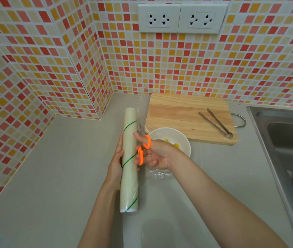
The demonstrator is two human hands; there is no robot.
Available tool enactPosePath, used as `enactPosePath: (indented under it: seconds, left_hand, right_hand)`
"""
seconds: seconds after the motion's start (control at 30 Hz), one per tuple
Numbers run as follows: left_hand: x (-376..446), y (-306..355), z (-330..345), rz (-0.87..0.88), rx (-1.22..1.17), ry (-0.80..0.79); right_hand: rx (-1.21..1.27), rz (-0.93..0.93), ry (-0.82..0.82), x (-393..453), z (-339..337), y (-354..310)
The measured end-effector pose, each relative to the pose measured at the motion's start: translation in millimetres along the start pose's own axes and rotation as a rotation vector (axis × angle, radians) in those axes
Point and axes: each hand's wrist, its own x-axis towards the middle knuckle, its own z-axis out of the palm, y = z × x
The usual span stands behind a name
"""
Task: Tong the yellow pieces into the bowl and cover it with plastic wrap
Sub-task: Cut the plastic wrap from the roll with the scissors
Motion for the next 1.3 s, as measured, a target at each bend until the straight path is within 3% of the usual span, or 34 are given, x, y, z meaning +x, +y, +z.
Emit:
enactPosePath:
  seconds: [0.97,1.3]
  left_hand:
    - [-5.7,2.6,-15.8,0.033,0.046,-0.055]
    - [-14.8,4.2,-18.8,0.021,-0.031,-0.034]
  right_hand:
    - [0.372,-0.082,0.122,29.4,-10.4,-44.7]
    - [0.382,-0.065,0.041,30.5,-10.3,-48.2]
